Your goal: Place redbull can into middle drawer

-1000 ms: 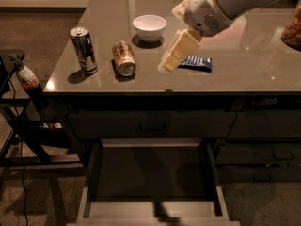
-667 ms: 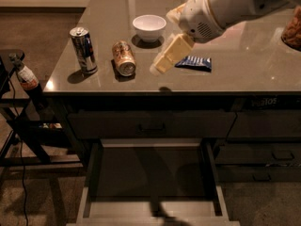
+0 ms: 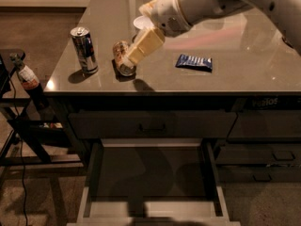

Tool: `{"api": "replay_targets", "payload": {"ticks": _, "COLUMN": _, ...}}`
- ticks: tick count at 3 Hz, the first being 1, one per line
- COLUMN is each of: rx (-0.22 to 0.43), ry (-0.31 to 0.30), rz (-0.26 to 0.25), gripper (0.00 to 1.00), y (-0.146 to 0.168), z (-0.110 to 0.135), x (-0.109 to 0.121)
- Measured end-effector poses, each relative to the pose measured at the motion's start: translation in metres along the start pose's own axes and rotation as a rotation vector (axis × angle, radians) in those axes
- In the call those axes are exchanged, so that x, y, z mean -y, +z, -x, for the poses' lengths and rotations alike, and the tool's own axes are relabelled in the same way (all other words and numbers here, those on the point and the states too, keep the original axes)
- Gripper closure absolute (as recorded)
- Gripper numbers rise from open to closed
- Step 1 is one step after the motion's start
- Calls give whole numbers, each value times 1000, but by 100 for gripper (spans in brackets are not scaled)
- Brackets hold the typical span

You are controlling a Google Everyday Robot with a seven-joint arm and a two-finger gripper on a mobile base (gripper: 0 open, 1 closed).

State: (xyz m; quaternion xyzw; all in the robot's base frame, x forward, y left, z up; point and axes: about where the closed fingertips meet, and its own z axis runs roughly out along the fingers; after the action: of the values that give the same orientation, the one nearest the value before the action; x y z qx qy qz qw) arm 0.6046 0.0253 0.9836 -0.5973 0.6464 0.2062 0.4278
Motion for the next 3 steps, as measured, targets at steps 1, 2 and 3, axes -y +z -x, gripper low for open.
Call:
{"api": "replay_targets", "payload": {"ticks": 1, "rx": 6, "ry": -6, "rz": 3, "gripper": 0, "y": 3, "z": 4, "x": 1}}
{"api": "replay_targets", "payload": {"ticks": 2, "rx": 65, "ry": -15, "rz": 21, "gripper": 0, "y": 27, "z": 4, "x": -1}}
{"api": "replay_targets", "payload": {"ticks": 3, "rx": 157, "ry": -32, "rz": 72, "gripper": 0, "y": 62, "z": 14, "x": -1}}
